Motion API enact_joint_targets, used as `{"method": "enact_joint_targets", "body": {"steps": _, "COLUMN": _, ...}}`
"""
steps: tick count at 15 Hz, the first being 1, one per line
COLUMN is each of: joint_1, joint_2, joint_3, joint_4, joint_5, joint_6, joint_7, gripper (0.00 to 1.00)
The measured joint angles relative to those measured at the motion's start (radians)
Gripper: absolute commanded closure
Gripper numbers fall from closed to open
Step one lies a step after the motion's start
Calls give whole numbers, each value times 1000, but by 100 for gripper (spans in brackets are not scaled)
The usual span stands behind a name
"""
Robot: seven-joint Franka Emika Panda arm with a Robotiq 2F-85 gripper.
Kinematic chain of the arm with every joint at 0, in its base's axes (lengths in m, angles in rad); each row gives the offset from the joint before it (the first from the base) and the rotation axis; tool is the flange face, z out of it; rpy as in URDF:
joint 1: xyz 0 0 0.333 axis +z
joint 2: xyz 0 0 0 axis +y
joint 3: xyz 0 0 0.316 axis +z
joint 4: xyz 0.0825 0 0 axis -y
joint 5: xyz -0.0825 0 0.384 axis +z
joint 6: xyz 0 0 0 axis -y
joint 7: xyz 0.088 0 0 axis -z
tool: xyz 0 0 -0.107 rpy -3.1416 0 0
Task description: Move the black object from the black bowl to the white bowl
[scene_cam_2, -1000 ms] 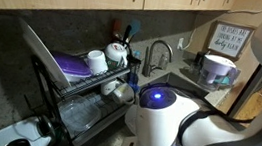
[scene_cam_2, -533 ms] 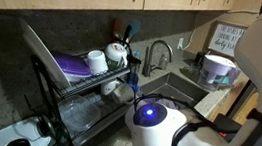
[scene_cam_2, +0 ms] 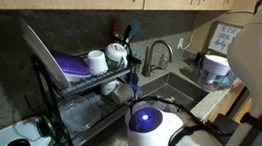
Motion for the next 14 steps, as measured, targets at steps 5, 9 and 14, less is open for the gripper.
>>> {"method": "enact_joint_targets", "body": {"steps": 5, "joint_1": -5, "joint_2": 3, "joint_3": 2, "joint_4": 11, "joint_5": -14, "joint_6": 0, "joint_7": 0, "gripper": 100}}
{"method": "enact_joint_targets", "body": {"steps": 9, "joint_1": -11, "joint_2": 2, "joint_3": 2, "joint_4": 24, "joint_5": -38, "joint_6": -1, "joint_7": 0, "gripper": 99}}
{"method": "enact_joint_targets", "body": {"steps": 14, "joint_1": -23, "joint_2": -11, "joint_3": 0, "joint_4": 57, "joint_5": -87, "joint_6": -1, "joint_7": 4, "gripper": 99}}
